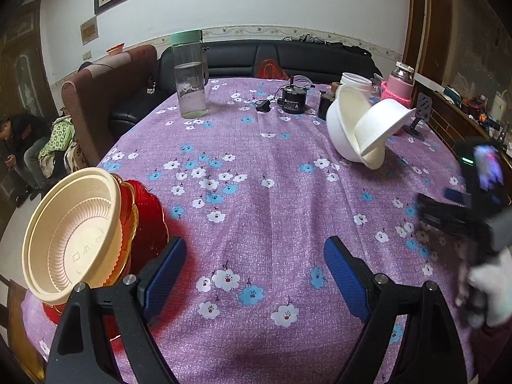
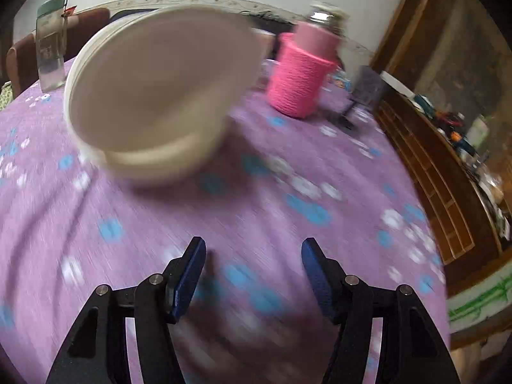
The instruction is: Organize plates and bowls
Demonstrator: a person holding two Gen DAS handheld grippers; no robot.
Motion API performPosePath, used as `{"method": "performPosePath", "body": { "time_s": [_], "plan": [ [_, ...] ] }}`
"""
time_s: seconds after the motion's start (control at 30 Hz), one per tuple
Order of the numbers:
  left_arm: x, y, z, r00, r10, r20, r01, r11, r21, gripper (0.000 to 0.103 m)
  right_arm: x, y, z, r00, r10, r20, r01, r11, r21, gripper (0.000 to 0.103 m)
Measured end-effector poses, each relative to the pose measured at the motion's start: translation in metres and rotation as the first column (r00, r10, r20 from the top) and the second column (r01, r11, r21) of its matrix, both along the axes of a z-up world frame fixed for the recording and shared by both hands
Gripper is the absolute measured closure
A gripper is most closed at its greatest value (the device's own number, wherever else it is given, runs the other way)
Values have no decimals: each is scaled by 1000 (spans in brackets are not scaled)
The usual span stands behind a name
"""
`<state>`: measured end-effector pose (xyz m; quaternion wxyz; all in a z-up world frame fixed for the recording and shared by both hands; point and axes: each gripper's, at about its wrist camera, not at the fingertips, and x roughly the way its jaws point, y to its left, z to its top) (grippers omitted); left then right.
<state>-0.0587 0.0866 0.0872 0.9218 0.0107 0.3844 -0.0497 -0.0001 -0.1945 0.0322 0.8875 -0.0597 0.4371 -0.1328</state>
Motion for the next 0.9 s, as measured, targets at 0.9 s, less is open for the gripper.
{"method": "performPosePath", "body": {
  "time_s": [0.9],
  "plan": [
    [-10, 8, -5, 1000, 5, -8, -5, 999, -38, 16, -25, -30, 61, 923, -124, 364, -50, 899, 435, 22]
  ]
}}
